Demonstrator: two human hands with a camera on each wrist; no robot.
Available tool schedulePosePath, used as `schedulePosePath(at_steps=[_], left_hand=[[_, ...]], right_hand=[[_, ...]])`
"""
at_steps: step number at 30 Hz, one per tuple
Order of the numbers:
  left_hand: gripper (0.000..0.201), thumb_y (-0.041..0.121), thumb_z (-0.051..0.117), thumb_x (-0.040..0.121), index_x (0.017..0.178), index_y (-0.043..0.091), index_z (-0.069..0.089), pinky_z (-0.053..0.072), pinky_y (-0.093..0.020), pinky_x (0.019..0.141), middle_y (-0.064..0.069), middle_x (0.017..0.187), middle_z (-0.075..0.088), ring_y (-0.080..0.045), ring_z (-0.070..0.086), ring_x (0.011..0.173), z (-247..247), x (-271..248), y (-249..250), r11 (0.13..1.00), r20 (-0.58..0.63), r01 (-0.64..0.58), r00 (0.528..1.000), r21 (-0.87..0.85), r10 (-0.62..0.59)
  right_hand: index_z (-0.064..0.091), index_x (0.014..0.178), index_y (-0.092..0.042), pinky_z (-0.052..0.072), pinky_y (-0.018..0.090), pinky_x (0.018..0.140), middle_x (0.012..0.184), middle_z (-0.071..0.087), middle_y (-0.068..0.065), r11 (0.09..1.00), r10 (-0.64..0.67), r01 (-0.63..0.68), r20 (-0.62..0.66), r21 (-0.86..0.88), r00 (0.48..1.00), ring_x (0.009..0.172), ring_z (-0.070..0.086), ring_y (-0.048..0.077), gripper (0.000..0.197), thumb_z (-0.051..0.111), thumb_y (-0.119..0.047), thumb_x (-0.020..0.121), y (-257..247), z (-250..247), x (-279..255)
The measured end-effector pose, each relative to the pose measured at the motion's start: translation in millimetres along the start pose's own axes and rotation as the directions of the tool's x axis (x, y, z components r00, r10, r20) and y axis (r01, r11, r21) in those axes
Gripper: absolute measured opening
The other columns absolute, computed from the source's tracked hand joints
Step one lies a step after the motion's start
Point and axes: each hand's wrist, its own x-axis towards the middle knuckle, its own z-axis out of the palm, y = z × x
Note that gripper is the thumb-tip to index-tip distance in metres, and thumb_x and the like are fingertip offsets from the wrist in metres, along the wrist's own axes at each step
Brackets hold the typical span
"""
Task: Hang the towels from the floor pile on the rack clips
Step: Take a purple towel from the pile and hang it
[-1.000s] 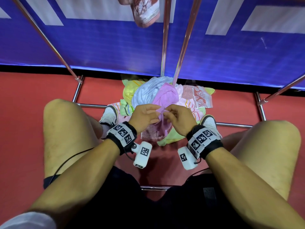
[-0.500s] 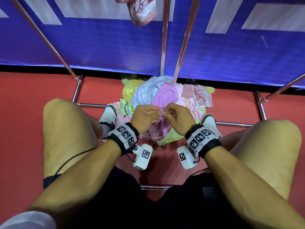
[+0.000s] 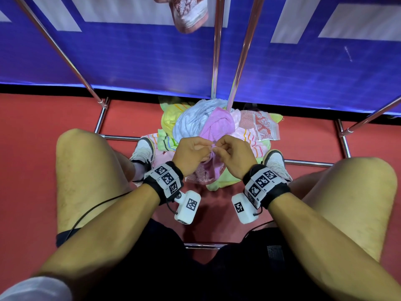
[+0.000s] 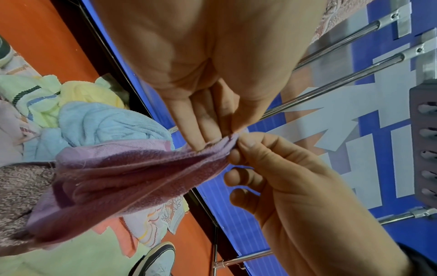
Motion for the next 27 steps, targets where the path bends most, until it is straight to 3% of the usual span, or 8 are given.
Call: schedulePosePath(at_steps=[3,9,13,15,19,22,24,27], left_hand=[[0.02,-0.011,0.062,0.087,0.086,0.008,0.07,0.051,-0.041,0.077,-0.018,0.076,0.068,-0.029,0.059,0.074,0,-1,2,1.0,0.023,-0.004,1.0,0.009,0.004],[0.024,-0.013,0.073,0.077,0.089,0.007,0.071,0.057,-0.032,0.069,-0.005,0.078,0.075,-0.017,0.069,0.068,-3,-3,5,0.996,0.075,-0.019,0.997,0.082,0.013],[0.021,-0.002,0.084,0.069,0.08,0.013,0.074,0.057,-0.052,0.079,-0.02,0.079,0.074,-0.038,0.071,0.078,-9,-1,5,0.995,0.066,-0.048,0.997,0.088,0.042],[0.02,-0.001,0.084,0.069,0.079,0.014,0.074,0.056,-0.054,0.081,-0.019,0.078,0.074,-0.034,0.07,0.077,-12,0,7,0.992,0.072,-0.06,0.996,0.11,0.052],[0.02,-0.007,0.078,0.074,0.082,0.01,0.072,0.058,-0.042,0.08,-0.004,0.072,0.074,-0.018,0.069,0.071,-18,4,20,0.993,0.098,-0.08,0.993,0.082,0.072],[0.019,-0.001,0.078,0.07,0.074,0.017,0.076,0.057,-0.035,0.076,-0.004,0.072,0.074,-0.017,0.067,0.069,-24,6,35,0.994,0.073,-0.044,0.996,-0.096,0.051],[0.014,0.002,0.07,0.07,0.073,0.014,0.077,0.058,-0.031,0.071,-0.007,0.073,0.073,-0.018,0.068,0.068,-27,5,43,0.969,0.093,-0.021,0.995,-0.245,0.045],[0.013,-0.001,0.06,0.07,0.077,0.006,0.068,0.055,-0.026,0.062,-0.006,0.068,0.068,-0.016,0.064,0.063,-36,5,52,0.93,0.075,-0.023,0.996,-0.366,0.054]], right_hand=[[0.062,0.081,-0.021,0.054,0.045,0.07,0.062,0.065,-0.004,1.0,0.018,-0.018,-0.002,0.008,1.0,0.064,0.064,0.021,0.012,0.067,-0.029,0.088,0,0,0],[0.063,0.081,-0.02,0.053,0.041,0.071,0.063,0.066,-0.005,0.998,0.06,-0.06,-0.019,-0.002,0.998,0.067,0.063,0.02,0.015,0.07,-0.032,0.087,-2,-2,-1],[0.062,0.078,-0.021,0.049,0.033,0.066,0.063,0.066,-0.001,0.998,0.049,-0.047,0.045,-0.043,0.998,0.066,0.061,0.019,0.018,0.068,-0.032,0.089,-4,-6,-1],[0.063,0.078,-0.018,0.045,0.031,0.066,0.068,0.065,0.0,0.998,0.024,-0.02,0.071,-0.058,0.997,0.068,0.058,0.018,0.018,0.067,-0.03,0.09,-6,-8,-1],[0.066,0.081,-0.015,0.043,0.032,0.086,0.103,0.058,0.005,0.998,-0.033,0.036,0.045,-0.055,0.998,0.099,0.054,0.021,0.003,0.066,-0.015,0.084,-6,-11,3],[0.063,0.073,-0.013,0.025,0.03,0.109,0.146,0.036,0.012,0.986,0.039,-0.019,0.119,-0.167,0.992,0.138,0.028,0.027,0.006,0.066,-0.011,0.079,-1,-12,5],[0.07,0.085,-0.013,0.016,0.034,0.115,0.158,0.02,0.014,0.969,0.079,-0.037,0.166,-0.244,0.983,0.146,0.013,0.028,0.007,0.068,-0.016,0.08,1,-11,5],[0.071,0.1,-0.013,0.015,0.034,0.115,0.16,0.021,0.012,0.956,0.093,-0.034,0.19,-0.292,0.977,0.148,0.011,0.027,0.019,0.067,-0.024,0.085,6,-9,5]])
